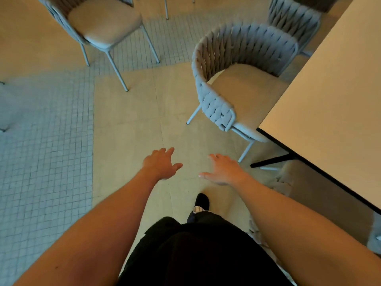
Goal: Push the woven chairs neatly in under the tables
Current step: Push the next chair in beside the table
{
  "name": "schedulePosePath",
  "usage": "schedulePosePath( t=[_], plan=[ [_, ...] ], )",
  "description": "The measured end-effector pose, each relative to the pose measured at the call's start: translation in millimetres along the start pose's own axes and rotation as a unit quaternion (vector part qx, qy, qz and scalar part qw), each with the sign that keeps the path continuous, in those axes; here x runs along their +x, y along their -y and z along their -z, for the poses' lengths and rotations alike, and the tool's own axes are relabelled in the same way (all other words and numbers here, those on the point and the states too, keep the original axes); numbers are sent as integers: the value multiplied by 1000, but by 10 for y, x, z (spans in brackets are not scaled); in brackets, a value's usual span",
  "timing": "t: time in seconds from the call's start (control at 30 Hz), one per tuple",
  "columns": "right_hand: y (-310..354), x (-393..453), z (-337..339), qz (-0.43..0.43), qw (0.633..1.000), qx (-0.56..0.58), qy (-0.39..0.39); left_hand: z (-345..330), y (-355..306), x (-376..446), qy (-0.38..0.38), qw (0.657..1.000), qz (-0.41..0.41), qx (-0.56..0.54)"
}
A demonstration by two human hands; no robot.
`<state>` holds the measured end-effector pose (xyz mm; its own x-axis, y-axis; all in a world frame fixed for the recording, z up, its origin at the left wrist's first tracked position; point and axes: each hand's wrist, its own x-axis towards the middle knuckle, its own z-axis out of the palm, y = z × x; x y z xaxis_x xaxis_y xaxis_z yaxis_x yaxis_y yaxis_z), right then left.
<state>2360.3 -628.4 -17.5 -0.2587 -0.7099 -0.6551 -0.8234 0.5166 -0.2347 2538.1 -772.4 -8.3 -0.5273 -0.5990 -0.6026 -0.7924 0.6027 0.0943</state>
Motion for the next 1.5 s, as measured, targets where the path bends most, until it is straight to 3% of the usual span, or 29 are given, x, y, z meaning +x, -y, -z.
schedulePosePath(
  t=[0.43, 1.0, 1.5],
  plan=[
    [-24, 1194, 998, -22, 1000, 17, -5, 998, 71, 1360, 4, 1000, -24, 1],
    [601, 2811, 2267, -117, 984, 135, -17, 2604, 761, 3446, 35, 981, -151, 115],
    [43, 3665, 2951, -197, 951, 231, -52, 3498, 5, 4983, 40, 943, -288, 162]
  ],
)
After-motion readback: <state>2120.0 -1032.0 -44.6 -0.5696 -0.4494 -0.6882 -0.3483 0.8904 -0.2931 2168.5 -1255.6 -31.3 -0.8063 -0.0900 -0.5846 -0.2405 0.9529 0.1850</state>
